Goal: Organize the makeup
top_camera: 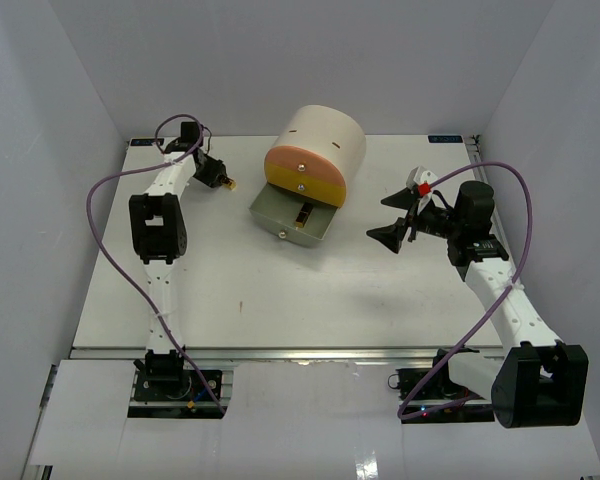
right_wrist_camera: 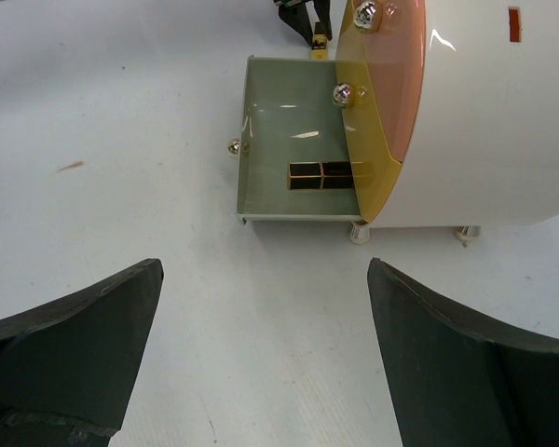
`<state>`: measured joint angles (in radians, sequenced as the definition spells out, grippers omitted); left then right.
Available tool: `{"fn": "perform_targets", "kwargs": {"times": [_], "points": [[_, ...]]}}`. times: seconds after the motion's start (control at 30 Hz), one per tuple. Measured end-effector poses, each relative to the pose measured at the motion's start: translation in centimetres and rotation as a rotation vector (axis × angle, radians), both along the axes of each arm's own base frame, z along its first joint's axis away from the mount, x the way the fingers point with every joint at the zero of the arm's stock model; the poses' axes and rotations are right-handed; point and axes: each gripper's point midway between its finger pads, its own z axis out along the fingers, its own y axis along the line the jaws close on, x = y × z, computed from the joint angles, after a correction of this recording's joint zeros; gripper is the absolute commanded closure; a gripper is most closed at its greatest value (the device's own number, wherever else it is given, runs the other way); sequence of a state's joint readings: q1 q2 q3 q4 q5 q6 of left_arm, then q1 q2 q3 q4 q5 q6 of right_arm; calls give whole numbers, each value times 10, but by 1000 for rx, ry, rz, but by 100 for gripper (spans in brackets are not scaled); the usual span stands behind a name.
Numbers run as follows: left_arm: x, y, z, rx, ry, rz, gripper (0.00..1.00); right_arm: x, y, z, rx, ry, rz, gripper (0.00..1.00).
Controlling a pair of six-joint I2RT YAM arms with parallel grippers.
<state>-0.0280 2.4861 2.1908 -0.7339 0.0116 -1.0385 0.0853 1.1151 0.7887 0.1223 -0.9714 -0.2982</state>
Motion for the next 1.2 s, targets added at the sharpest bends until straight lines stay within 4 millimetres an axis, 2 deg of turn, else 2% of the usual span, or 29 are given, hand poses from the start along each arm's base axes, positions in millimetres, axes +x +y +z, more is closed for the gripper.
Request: {"fn": "perform_targets", "kwargs": {"times": [0.1,0.2,0.27,0.37,0.57,0.63,0.7,0.77,0.87,1.03,1.2], "points": [[-14,0,0,13,-7,-34,90,-1,0,1,0,-6,0,3],[-44,1,7,36,-3,-73,92,-1,0,3,0,-9,-1,3],[-62,2,19,55,-23,-102,92,-1,0,3,1,-10,-1,2],[-76,2,52,79,-101,-142,93,-1,-1,3,1,-10,-2,3],[-102,-4,143,127,-341,-208,91,0,-2,3,0,-10,-8,3],[-108,-15,170,114,-425,-244,89,0,-2,3,0,-10,-10,3],[-115,-31,181,91,-467,-286,87,1,-3,2,-1,-10,-12,3],[-124,-50,179,61,-474,-337,84,1,-3,2,-2,-11,-15,3],[-138,-84,160,19,-436,-414,79,3,-4,2,-5,-12,-23,3],[-159,-126,135,-33,-382,-514,64,4,-5,2,-8,-15,-31,3],[-161,-140,129,-69,-399,-557,41,6,-7,1,-14,-21,-38,3]]}}
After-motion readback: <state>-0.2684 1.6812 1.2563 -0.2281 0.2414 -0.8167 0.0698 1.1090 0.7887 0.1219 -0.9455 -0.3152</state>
